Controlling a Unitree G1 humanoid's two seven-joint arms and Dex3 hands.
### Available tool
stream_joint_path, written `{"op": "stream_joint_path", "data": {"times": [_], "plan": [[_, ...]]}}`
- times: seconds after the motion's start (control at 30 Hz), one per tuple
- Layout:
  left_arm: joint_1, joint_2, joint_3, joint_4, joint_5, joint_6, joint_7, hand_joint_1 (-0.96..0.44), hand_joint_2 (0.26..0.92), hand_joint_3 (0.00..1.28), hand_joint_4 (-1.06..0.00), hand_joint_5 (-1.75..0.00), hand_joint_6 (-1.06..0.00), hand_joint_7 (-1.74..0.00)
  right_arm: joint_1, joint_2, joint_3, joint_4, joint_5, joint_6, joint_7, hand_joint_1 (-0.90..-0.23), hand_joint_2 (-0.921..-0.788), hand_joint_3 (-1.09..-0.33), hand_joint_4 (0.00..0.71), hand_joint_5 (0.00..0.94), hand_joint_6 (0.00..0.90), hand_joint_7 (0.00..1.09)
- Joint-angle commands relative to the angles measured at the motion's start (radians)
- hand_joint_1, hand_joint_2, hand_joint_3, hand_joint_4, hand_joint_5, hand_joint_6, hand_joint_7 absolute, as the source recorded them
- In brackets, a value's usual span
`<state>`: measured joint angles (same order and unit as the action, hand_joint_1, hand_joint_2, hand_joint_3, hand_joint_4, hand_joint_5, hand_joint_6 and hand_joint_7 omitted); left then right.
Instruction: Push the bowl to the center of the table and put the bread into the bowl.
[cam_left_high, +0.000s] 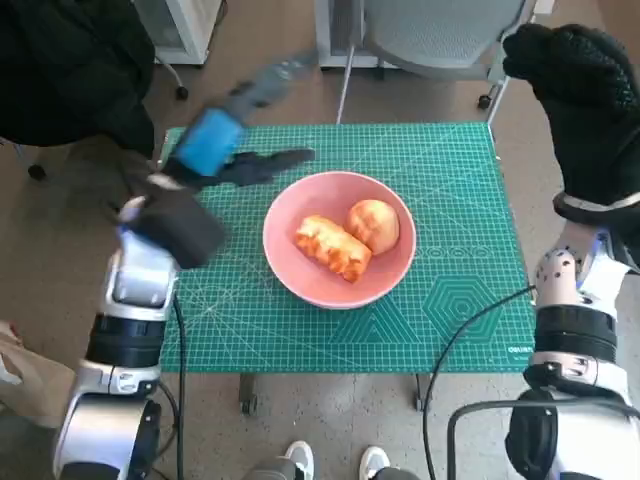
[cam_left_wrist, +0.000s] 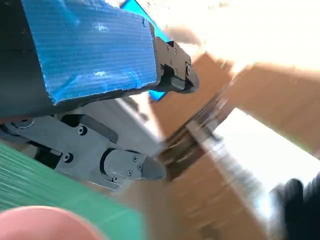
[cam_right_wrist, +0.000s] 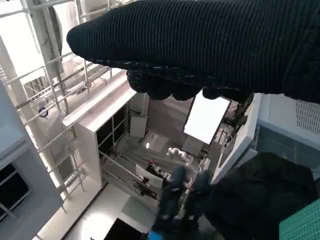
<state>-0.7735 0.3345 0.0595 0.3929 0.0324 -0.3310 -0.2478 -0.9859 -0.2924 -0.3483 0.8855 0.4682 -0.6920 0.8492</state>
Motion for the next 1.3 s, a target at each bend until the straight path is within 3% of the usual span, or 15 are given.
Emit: {"op": "stream_joint_path", "data": {"times": [0.03, 0.27, 0.57, 0.77, 1.0, 1.3], "plan": [[0.048, -0.023, 0.057, -0.028, -0.135, 0.002, -0.051, -0.67, 0.921, 0.50, -0.12, 0.00, -0.18, -0.08, 0.007, 0.020, 0.006, 0.005, -0.002, 0.007, 0.001, -0.777, -0.921, -0.717, 0.230, 0.000, 0.287, 0.00], [0.126, -0.032, 0.102, -0.173, -0.258, 0.085, -0.073, -0.70, 0.921, 0.58, -0.03, 0.00, -0.11, -0.05, -0.008, 0.031, 0.009, 0.022, -0.006, 0.002, 0.003, -0.755, -0.921, -0.717, 0.226, 0.000, 0.275, 0.00], [0.182, -0.037, 0.140, -0.306, -0.319, 0.141, -0.055, -0.71, 0.921, 0.64, 0.00, 0.00, -0.06, -0.04, -0.021, 0.057, 0.026, 0.021, -0.022, -0.010, -0.017, -0.759, -0.921, -0.721, 0.221, 0.000, 0.272, 0.00], [0.195, -0.034, 0.159, -0.322, -0.338, 0.127, -0.063, -0.73, 0.921, 0.63, 0.00, 0.00, -0.06, -0.05, -0.032, 0.067, 0.042, 0.033, -0.041, -0.022, -0.037, -0.760, -0.921, -0.731, 0.202, 0.000, 0.251, 0.00], [0.193, -0.018, 0.170, -0.327, -0.339, 0.123, -0.078, -0.77, 0.921, 0.61, 0.00, 0.00, 0.00, -0.25, -0.039, 0.066, 0.054, 0.035, -0.066, -0.031, -0.059, -0.747, -0.921, -0.749, 0.197, 0.000, 0.242, 0.00], [0.183, -0.011, 0.180, -0.317, -0.354, 0.122, -0.107, -0.77, 0.921, 0.60, 0.00, 0.00, 0.00, -0.29, -0.043, 0.066, 0.067, 0.025, -0.086, -0.031, -0.084, -0.723, -0.921, -0.761, 0.196, 0.000, 0.231, 0.00]]}}
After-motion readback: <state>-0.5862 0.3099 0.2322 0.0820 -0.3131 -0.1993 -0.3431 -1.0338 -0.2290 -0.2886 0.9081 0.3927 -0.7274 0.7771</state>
